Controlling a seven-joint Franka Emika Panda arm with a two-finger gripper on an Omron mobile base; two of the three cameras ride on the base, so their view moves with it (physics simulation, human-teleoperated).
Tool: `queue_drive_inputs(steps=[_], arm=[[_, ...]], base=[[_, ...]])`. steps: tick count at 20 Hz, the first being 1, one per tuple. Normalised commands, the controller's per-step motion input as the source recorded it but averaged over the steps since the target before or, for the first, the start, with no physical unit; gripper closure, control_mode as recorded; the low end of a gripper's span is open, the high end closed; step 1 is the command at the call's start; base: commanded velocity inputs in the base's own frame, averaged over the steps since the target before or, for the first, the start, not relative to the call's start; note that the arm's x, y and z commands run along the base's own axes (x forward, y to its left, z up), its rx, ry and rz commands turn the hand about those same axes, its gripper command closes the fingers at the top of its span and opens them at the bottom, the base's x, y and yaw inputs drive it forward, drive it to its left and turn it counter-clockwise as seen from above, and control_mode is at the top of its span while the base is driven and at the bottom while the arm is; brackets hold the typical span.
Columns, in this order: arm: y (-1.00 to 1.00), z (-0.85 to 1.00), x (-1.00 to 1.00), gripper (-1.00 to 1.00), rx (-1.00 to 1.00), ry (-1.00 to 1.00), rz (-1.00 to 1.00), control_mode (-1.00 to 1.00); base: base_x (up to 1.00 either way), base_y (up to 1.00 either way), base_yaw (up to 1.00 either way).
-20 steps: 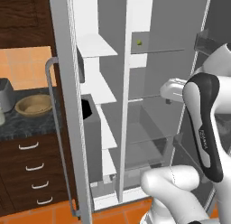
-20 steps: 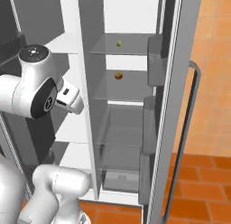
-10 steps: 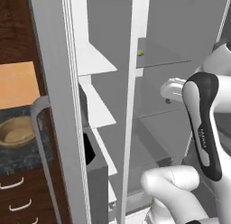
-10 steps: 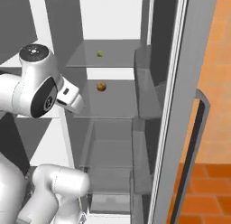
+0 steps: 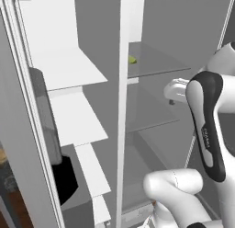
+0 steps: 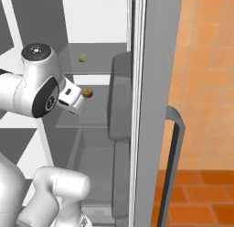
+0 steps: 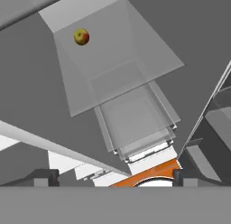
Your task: Grab a lemon wedge from the fridge and one ice cube from the ice bowl, and put them in the glass of lemonade.
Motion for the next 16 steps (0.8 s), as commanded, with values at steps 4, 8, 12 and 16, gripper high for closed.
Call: queue_drive_inputs(steps=[4,8,12,16], arm=[[0.00,0.00,0.00,-1.00,0.00,0.00,0.00,1.00],[0.00,0.00,0.00,-1.00,0.00,0.00,0.00,-1.00],[0.00,0.03,0.00,-1.00,0.01,-0.07,0.01,-1.00],[0.00,0.02,-0.01,-1.00,0.04,-0.30,0.12,-1.00]], base=[[0.49,-0.08,0.00],[0.13,-0.02,0.00],[0.00,0.00,0.00],[0.00,0.00,0.00]])
